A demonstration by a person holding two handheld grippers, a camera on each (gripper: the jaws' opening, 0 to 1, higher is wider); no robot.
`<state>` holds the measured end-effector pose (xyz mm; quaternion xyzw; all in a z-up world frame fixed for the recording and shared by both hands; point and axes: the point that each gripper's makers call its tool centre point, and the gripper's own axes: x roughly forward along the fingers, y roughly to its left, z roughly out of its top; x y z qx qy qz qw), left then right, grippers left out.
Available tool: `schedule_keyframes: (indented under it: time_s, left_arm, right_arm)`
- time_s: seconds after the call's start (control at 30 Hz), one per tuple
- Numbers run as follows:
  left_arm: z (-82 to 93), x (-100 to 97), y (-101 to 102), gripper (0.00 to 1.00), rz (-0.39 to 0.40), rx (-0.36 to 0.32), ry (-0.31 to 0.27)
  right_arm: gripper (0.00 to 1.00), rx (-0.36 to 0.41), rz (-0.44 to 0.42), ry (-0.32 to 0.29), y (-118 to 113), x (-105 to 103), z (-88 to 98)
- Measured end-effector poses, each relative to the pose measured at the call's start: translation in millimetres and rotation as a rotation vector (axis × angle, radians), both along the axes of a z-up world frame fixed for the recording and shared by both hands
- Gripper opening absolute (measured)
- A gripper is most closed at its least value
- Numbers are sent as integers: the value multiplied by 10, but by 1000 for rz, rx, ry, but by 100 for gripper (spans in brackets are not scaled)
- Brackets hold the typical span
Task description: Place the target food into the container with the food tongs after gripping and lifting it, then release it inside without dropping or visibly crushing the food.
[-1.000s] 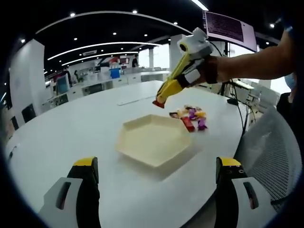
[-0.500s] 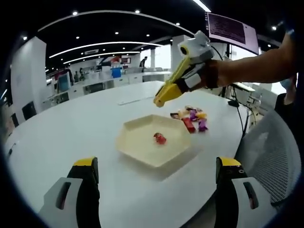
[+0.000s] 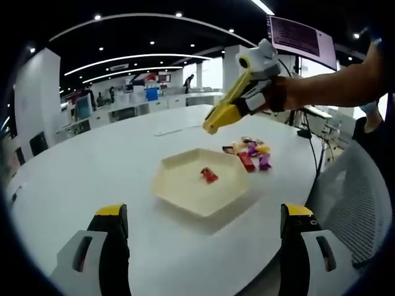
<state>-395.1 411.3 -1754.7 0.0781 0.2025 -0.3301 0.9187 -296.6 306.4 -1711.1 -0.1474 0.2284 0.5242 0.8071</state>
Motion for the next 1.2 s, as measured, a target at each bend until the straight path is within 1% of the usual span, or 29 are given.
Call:
schedule_keyframes:
  time_s: [0.13,0.37,0.57,0.73,0.8,1.07,1.2]
  left_arm:
    - [7,4,8,99,5,-1,-2]
    - [2,9,22,99,11,1,-1]
    - [-1,12,29,99,13,7,-2]
    - [-17,21,47,99,19,15,1]
    - [-26,19,47,99,19,18,5]
    - [-47,14,40,100,16,29,11]
    - [-58,11,36,100,14,35,15]
  right_arm:
    - [24,4,2,-15,-98,-12,29]
    - [24,5,-16,-19,-305,7,44]
    - [25,-3,-28,-31,-555,15,52]
    - [25,-16,-37,-46,-822,18,19]
    - [25,-29,-53,-56,-955,36,-6]
    - [25,-44,-131,-49,-1479,64,-55]
    - [25,-43,-168,-46,-1682,96,-59]
